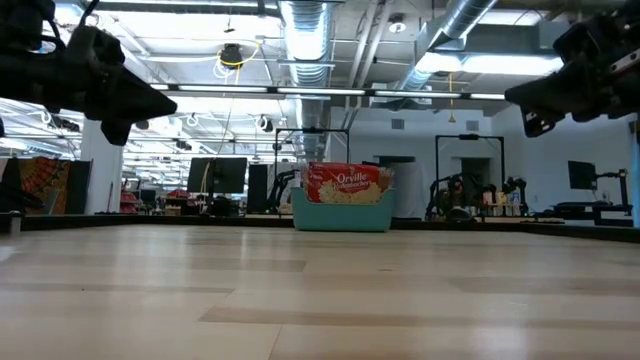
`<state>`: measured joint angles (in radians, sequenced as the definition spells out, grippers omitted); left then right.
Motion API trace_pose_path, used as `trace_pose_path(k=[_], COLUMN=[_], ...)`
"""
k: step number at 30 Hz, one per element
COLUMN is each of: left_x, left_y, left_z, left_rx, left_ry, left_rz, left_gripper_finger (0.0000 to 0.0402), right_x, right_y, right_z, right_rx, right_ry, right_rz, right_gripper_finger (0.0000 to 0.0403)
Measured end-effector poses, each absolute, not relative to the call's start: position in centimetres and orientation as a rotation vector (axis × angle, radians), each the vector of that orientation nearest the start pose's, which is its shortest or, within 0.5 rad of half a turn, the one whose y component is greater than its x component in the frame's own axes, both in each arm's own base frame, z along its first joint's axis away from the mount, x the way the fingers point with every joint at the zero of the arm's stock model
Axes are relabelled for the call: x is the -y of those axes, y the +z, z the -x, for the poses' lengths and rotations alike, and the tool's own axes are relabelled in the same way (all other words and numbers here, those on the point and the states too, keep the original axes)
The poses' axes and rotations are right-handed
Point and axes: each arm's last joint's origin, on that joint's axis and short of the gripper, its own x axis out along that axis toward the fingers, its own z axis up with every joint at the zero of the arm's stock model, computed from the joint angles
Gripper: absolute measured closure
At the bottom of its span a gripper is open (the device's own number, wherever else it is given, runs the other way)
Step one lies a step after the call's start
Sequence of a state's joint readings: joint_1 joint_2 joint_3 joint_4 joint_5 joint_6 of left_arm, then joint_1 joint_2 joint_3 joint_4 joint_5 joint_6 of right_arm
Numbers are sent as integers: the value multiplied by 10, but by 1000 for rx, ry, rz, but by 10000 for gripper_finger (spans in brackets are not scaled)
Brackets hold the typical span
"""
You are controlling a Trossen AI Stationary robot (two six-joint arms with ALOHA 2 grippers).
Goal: Sort popcorn bags into baskets
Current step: Return to Home Position
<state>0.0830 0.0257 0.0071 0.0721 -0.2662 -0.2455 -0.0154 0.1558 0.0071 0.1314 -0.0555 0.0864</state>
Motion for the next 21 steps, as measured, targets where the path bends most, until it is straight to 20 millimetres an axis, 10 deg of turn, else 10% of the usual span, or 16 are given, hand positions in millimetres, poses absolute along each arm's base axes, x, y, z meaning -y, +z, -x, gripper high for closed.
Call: trace_pose_path(k=[21], left_x=[-14], left_y=[170], left_z=[-97], left_rx=[76], left_ry=[293], left_rz=[205], left_gripper_finger=[401], right_x=[0], right_y=[157], right_z=[-106], right_rx=[-112], right_ry=[33], right_rz=[-92], right_gripper_finger=[371])
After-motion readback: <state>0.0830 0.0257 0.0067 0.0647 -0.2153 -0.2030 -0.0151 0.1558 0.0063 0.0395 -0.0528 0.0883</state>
